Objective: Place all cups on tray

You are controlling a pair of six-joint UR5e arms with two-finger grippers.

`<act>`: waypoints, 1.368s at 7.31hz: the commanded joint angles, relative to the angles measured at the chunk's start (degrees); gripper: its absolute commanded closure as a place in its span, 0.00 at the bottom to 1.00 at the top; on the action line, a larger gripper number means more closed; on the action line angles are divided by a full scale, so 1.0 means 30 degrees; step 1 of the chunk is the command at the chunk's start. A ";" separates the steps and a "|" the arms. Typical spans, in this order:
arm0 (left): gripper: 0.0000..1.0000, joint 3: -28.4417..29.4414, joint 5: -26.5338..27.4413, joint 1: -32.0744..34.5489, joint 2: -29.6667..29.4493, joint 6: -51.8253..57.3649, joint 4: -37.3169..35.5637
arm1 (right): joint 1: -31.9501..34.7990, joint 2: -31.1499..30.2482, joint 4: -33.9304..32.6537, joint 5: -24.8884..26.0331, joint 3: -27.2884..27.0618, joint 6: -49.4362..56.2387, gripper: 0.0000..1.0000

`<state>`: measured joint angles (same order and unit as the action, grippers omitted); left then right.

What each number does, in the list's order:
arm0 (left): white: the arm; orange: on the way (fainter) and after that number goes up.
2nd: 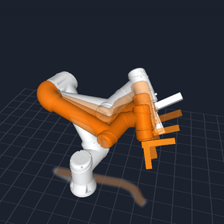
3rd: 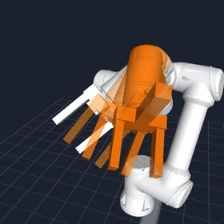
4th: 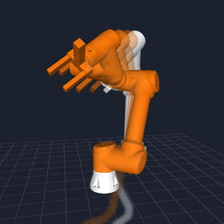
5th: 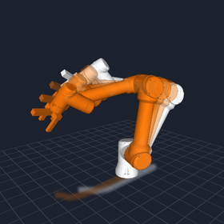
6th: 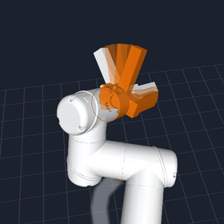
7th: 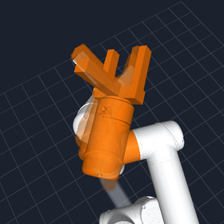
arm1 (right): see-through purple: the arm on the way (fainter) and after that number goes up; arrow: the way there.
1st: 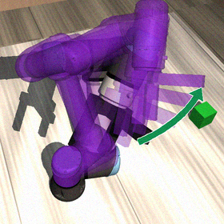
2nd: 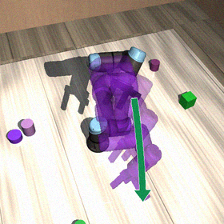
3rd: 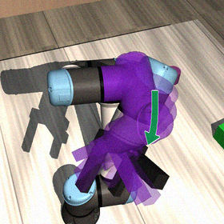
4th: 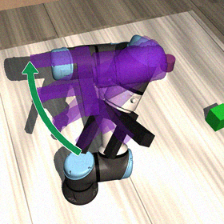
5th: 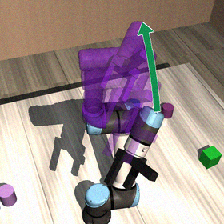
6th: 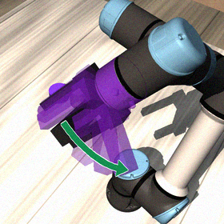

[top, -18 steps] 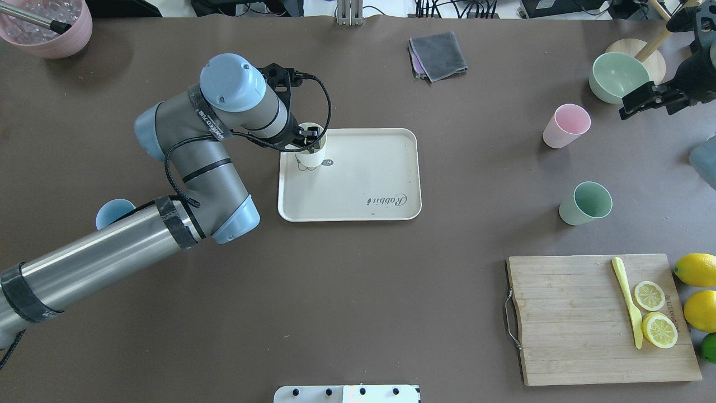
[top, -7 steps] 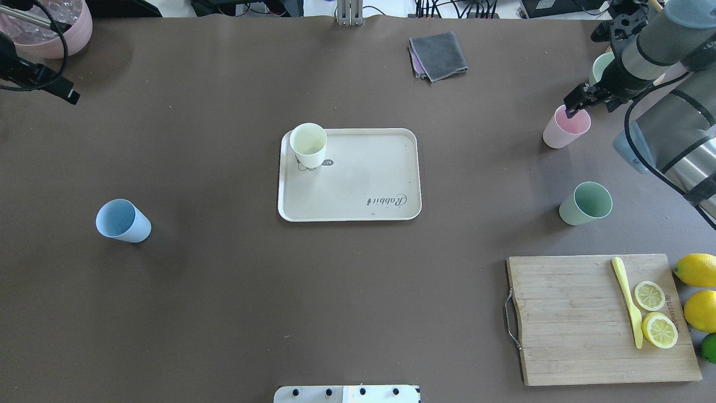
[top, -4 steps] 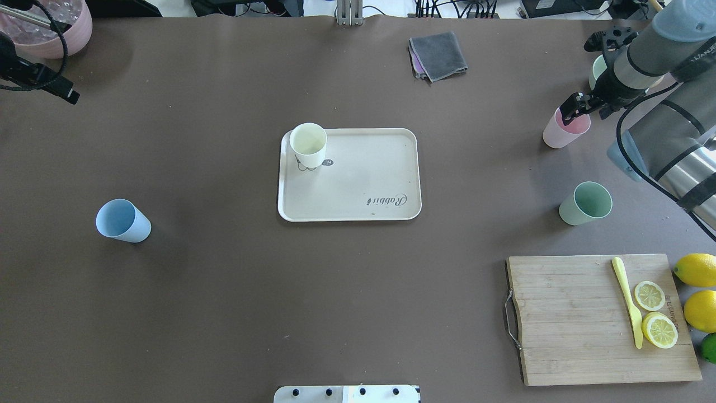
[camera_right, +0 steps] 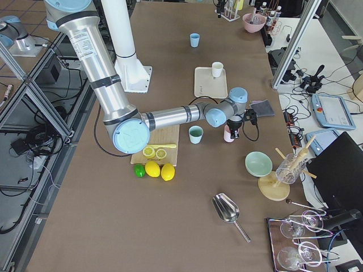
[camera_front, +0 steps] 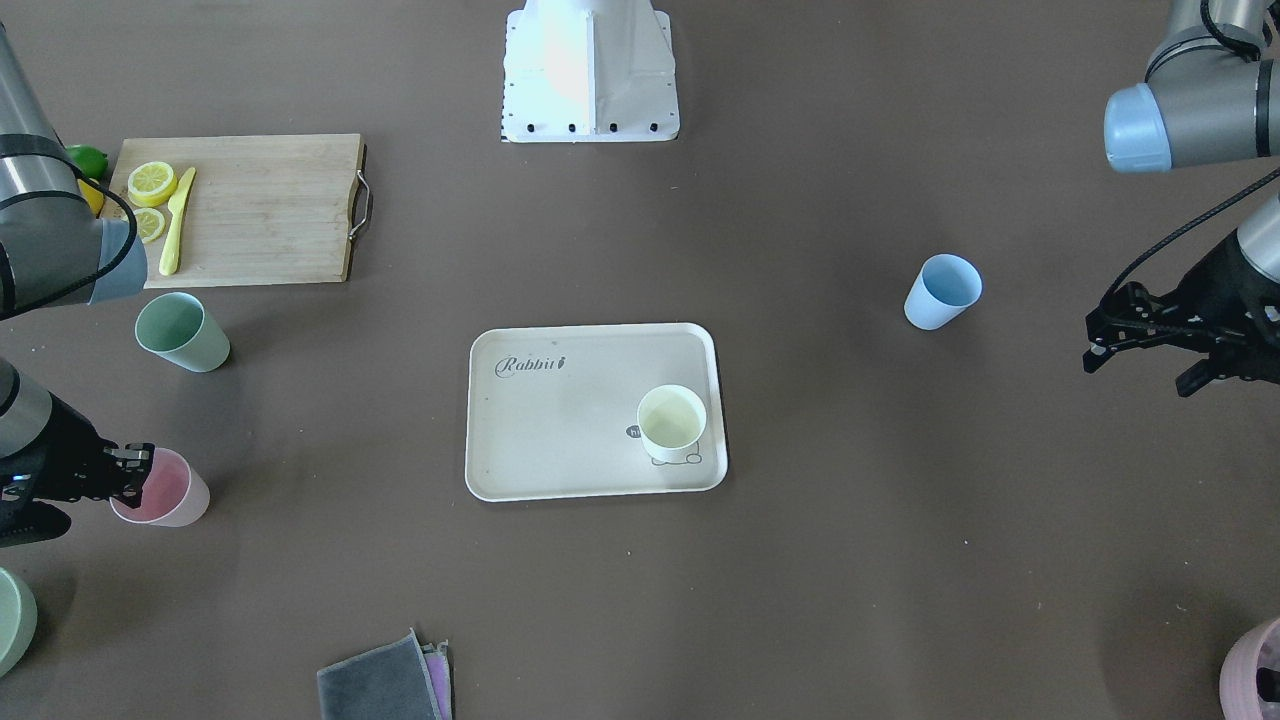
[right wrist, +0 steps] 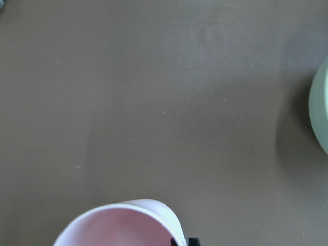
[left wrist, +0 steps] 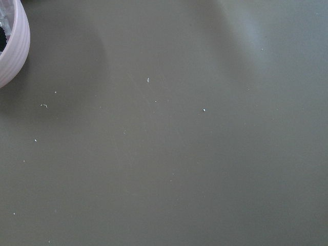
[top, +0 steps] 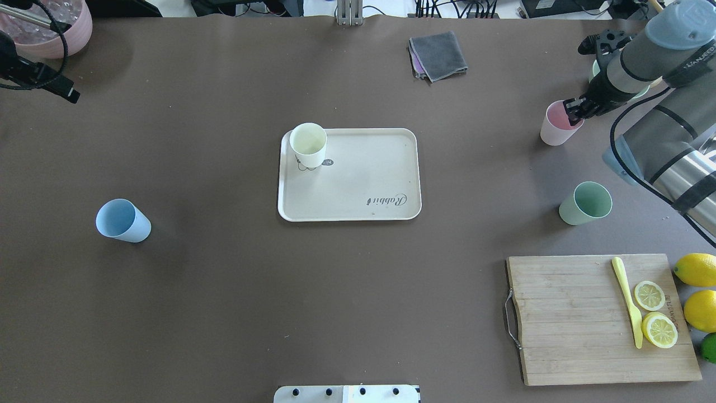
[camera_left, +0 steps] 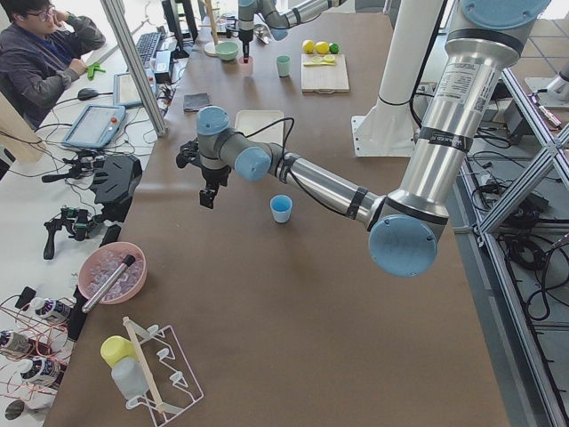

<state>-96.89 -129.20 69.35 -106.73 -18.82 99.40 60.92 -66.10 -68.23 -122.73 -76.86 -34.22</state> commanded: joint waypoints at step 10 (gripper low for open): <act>0.02 0.0011 0.0000 -0.0059 -0.0138 -0.0495 0.0000 | -0.6448 0.7002 -0.2246 0.4055 -0.0015 -1.1853 0.00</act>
<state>-96.91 -129.26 69.17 -107.13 -20.17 99.41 42.01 -45.48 -74.99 -111.30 -76.89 -69.69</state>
